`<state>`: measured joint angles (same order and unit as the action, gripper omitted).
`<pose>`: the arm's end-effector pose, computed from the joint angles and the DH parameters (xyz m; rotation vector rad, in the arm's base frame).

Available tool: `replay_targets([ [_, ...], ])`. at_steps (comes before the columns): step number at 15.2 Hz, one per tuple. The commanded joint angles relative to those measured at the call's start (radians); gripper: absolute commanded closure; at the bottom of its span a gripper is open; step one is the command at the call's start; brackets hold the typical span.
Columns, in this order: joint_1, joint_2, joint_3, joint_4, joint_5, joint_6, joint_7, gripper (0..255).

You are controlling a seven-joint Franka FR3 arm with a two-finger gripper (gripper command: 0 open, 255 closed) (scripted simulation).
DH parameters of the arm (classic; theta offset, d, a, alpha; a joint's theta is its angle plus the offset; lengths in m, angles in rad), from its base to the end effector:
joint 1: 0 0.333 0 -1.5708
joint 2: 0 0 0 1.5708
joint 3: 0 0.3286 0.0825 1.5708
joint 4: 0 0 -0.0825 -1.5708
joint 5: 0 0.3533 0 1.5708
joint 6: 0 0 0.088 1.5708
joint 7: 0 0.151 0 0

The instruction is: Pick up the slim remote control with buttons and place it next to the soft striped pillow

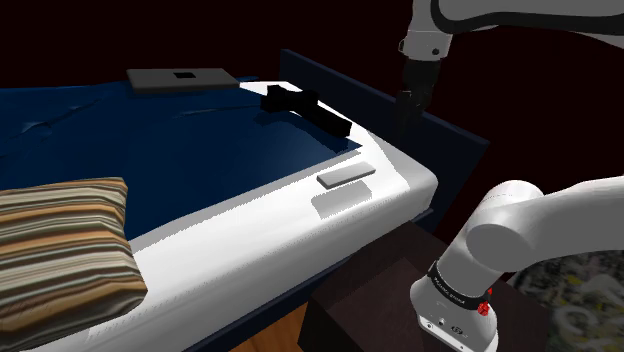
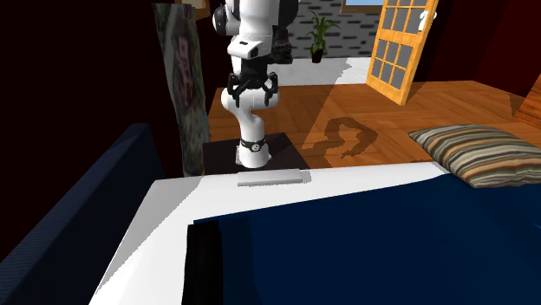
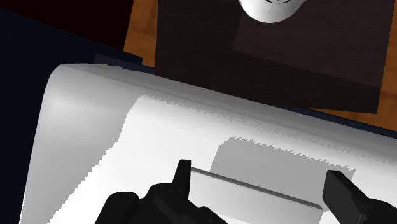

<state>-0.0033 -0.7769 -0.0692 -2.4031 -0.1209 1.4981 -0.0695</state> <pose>0.2522 -0.0417 0.5267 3.0701 0.0291 -0.2050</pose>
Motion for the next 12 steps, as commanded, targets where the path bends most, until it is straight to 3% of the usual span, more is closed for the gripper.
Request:
replay_targets([
  [1, 0.000, 0.000, 0.000, 0.000, 0.000, 0.000, 0.000, 0],
  [12, 0.231, 0.200, -0.236, -0.154, -0.092, 0.452, -0.704, 0],
])
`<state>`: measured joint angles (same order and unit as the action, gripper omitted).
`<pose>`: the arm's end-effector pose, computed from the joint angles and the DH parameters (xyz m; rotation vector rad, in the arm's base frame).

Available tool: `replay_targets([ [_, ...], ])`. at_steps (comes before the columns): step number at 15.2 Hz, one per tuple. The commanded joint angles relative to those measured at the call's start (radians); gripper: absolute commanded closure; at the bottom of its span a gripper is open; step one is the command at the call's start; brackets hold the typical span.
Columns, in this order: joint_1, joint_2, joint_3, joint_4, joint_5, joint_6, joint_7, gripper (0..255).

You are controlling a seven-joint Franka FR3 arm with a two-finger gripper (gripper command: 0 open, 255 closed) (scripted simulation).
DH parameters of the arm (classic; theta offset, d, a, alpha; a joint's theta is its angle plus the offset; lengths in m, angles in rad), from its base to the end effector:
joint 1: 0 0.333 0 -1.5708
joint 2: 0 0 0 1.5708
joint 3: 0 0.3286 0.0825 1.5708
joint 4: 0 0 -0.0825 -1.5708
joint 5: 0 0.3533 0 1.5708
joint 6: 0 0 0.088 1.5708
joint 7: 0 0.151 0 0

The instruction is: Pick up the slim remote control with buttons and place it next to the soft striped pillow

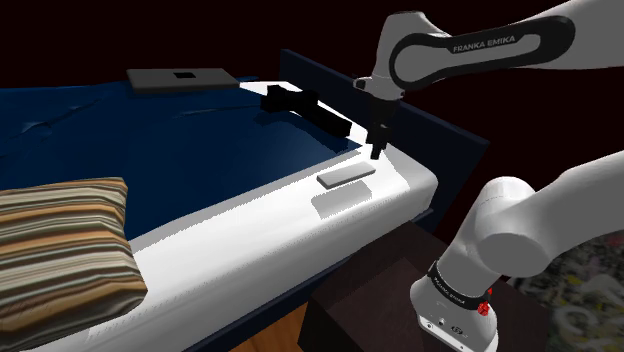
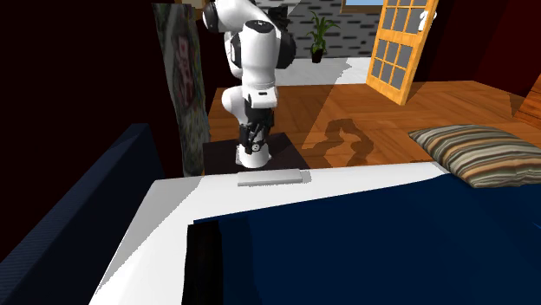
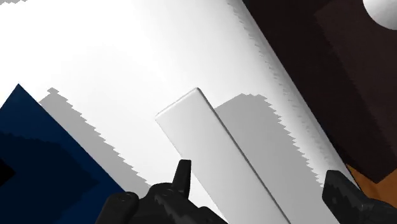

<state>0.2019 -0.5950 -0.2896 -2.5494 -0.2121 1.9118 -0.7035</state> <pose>0.3253 -0.0532 0.4319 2.9112 1.1379 -0.1018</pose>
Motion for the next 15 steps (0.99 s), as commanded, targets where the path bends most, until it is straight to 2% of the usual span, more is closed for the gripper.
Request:
replay_targets([
  [1, 0.049, 0.044, -0.035, -0.015, 0.000, 0.078, -0.134, 0],
  [5, 0.149, 0.153, -0.108, -0.035, 0.019, 0.232, -0.397, 0],
  [13, 0.158, 0.225, -0.133, -0.093, 0.023, 0.362, -0.419, 0],
  [15, 0.158, 0.225, -0.133, -0.093, 0.023, 0.362, -0.419, 0],
])
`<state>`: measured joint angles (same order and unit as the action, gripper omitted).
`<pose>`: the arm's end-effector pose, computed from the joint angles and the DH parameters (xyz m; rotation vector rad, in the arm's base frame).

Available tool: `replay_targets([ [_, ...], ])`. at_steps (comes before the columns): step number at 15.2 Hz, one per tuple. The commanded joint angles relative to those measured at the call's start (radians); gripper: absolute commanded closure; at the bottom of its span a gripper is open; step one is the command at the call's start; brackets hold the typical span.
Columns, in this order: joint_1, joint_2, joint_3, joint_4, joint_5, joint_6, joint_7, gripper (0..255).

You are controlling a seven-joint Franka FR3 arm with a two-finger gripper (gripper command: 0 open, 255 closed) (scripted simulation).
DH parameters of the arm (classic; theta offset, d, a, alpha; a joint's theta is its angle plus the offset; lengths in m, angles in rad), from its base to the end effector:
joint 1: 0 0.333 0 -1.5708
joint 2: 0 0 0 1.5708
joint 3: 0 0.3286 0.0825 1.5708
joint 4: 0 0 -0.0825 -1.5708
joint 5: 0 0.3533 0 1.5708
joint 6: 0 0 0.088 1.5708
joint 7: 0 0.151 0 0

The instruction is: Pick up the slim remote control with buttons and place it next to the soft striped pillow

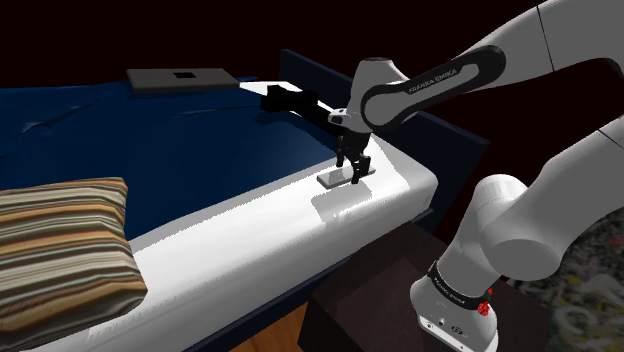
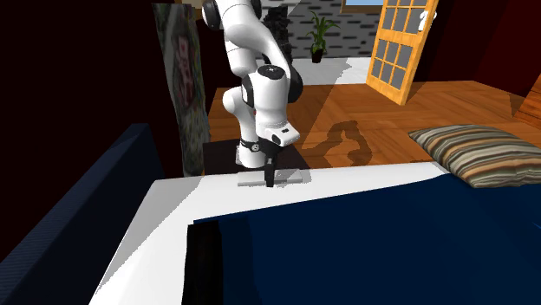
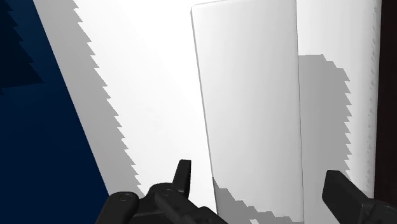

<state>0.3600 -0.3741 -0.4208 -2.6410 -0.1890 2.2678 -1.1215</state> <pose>0.3694 -0.0256 0.3428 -2.5689 -1.7801 0.0202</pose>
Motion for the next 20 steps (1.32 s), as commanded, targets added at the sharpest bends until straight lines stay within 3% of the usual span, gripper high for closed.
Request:
replay_targets([
  [1, 0.000, 0.004, -0.001, -0.002, 0.000, 0.006, -0.001, 0],
  [6, 0.000, 0.004, -0.001, -0.002, 0.000, 0.006, -0.001, 0],
  [7, 0.000, 0.004, -0.001, -0.002, 0.000, 0.006, -0.001, 255],
  [16, 0.000, 0.004, -0.001, -0.002, 0.000, 0.006, -0.001, 255],
  [20, -0.003, -0.035, 0.011, 0.026, -0.003, -0.059, 0.005, 255],
])
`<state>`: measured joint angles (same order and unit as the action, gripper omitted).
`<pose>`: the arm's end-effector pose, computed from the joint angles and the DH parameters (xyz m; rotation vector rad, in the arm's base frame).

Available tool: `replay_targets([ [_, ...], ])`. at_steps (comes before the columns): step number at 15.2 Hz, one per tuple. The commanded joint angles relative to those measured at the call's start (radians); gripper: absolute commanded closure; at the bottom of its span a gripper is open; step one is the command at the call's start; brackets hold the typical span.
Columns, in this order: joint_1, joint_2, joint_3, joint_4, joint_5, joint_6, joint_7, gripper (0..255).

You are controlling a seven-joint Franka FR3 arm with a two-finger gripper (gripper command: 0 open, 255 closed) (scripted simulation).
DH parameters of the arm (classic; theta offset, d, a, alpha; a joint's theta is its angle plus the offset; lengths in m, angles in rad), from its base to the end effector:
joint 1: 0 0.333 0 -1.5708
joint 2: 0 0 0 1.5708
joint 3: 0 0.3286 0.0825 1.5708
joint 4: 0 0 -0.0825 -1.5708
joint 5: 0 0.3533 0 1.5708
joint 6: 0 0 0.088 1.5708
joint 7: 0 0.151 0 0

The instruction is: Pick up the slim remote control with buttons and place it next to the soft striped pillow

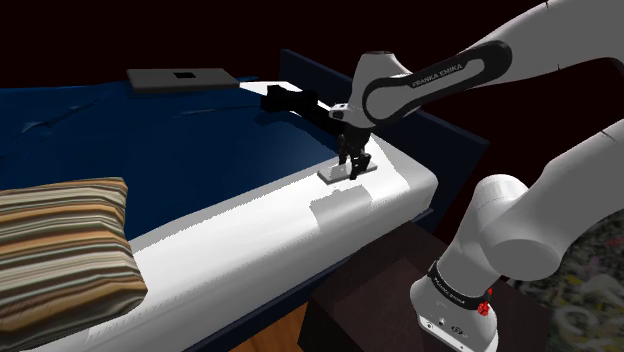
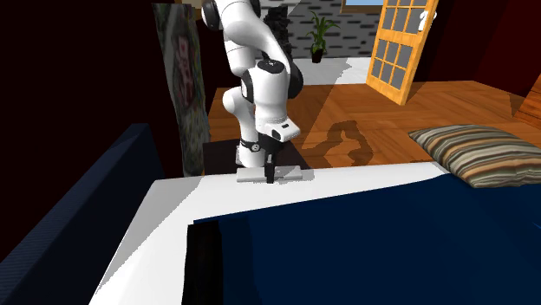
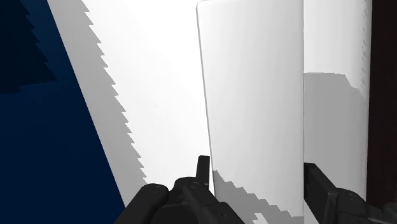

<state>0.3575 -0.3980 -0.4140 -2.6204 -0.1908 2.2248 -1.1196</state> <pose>0.3691 -0.0264 0.3558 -2.5691 -1.7807 0.0190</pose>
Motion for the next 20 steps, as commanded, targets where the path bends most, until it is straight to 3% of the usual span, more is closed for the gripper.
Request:
replay_targets([
  [1, -0.001, -0.020, 0.007, 0.013, -0.001, -0.033, 0.004, 255],
  [20, -0.001, -0.126, 0.056, 0.195, 0.011, -0.319, 0.013, 255],
])
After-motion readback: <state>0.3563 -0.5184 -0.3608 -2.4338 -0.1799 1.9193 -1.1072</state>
